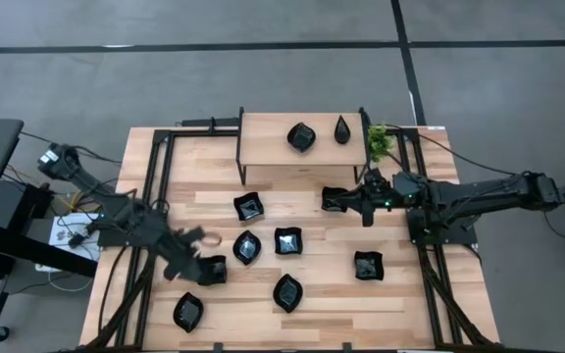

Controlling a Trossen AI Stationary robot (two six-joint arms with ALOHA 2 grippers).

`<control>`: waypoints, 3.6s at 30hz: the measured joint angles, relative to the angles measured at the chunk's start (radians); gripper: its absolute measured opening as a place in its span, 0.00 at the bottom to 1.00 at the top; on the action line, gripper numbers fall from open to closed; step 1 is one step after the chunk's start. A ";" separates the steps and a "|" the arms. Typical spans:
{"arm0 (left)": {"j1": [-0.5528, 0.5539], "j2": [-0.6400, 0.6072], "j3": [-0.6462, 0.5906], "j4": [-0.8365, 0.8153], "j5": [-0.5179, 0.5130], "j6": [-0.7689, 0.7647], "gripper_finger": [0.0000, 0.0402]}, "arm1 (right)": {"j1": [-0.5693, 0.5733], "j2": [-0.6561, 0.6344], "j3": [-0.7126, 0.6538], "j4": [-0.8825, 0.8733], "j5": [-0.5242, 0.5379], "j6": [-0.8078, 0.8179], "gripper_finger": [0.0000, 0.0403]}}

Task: Pick & Place Mini shaped plates
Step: Stack the leaf-shaped plate on top of the leaf-shaped plates on the shelf

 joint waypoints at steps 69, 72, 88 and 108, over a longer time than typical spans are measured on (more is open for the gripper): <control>-0.472 0.434 -0.052 -0.402 -0.117 -0.706 0.36 | -0.001 0.000 0.000 -0.002 0.000 0.003 0.16; -0.472 0.434 -0.055 -0.399 -0.116 -0.704 0.36 | -0.001 0.000 0.000 -0.002 -0.001 0.003 0.16; -0.462 0.435 -0.082 -0.401 -0.145 -0.707 0.36 | -0.001 0.000 0.000 -0.001 0.000 0.004 0.16; -0.448 0.436 -0.096 -0.377 -0.128 -0.690 0.17 | -0.001 0.000 0.000 -0.001 -0.001 0.029 0.16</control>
